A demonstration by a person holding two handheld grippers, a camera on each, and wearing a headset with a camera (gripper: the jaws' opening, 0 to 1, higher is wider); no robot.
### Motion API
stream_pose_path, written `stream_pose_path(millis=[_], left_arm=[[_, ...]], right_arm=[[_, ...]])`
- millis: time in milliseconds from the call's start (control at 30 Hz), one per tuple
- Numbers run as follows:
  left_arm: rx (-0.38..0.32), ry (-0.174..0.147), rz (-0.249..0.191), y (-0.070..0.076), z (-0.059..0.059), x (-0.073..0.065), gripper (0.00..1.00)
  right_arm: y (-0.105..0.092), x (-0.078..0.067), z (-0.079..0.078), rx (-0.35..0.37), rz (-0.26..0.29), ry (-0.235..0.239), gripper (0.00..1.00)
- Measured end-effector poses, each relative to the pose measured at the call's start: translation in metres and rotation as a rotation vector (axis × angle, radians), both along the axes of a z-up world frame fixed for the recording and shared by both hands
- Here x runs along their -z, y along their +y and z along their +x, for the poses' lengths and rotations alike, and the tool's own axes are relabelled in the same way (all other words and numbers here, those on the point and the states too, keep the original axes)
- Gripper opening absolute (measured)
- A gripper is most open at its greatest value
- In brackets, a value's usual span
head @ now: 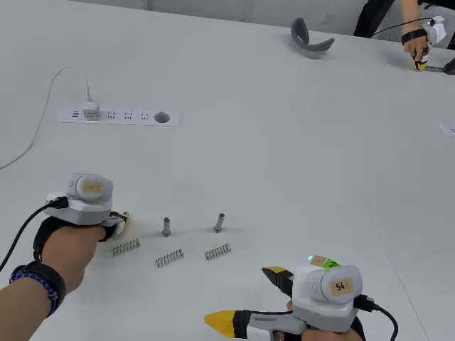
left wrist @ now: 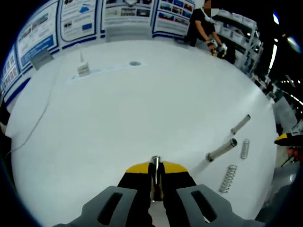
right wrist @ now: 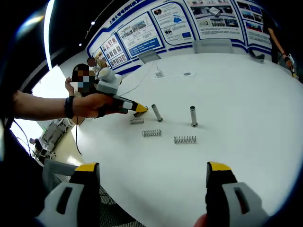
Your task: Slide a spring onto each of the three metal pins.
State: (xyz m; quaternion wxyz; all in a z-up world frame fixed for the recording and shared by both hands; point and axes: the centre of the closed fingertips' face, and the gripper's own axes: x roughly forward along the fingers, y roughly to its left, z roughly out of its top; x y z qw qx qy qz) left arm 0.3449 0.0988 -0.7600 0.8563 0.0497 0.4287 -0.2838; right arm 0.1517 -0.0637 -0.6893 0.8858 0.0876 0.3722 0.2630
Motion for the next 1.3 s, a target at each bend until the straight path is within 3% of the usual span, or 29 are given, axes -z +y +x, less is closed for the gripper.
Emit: stream_pose_path(millis=[533, 1300], left_arm=[[-0.088, -0.029, -0.087, 0.020, -0.002, -0.021, 0.07], [-0.101, -0.074, -0.101, 0.035, -0.020, -0.037, 0.07]], right_arm=[[0.006, -0.001, 0.000, -0.016, 0.013, -0.002, 0.94], [0.005, -0.005, -0.002, -0.017, 0.012, -0.013, 0.94]])
